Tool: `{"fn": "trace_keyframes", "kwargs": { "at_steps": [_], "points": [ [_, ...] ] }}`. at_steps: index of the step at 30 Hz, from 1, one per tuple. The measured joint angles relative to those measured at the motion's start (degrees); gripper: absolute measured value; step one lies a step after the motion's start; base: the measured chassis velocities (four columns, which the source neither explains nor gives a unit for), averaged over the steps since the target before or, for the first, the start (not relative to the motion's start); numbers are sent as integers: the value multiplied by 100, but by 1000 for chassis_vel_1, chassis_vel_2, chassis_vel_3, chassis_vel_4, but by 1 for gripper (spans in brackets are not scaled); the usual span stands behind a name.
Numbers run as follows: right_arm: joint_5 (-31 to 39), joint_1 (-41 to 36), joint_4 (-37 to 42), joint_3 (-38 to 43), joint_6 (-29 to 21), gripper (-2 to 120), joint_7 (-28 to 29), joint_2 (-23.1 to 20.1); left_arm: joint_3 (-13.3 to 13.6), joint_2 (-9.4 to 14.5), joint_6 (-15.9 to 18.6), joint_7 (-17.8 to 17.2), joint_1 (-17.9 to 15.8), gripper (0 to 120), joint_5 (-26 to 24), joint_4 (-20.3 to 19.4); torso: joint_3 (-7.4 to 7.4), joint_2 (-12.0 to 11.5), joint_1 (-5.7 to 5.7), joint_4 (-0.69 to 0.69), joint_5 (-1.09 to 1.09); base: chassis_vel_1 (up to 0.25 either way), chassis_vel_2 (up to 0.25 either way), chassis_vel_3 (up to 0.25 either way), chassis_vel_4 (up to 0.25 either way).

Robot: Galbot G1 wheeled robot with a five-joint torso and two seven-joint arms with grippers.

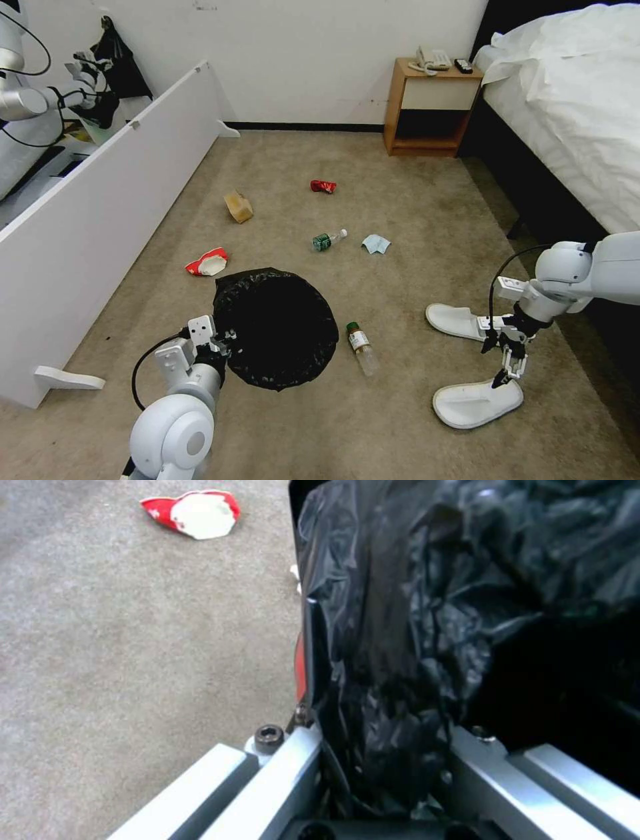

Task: Pick up the trash bin, then pick up the garbage from the floor and place it into the trash bin.

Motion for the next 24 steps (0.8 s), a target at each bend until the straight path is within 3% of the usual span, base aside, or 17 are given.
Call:
{"fn": "trace_keyframes", "kwargs": {
  "at_steps": [24],
  "points": [
    [183, -839, -292, 264, -132, 100, 271, -378, -104, -2, -62, 62, 70, 0, 24, -48, 0, 0, 0, -1, 0, 0, 0, 0, 0]
  ]
}}
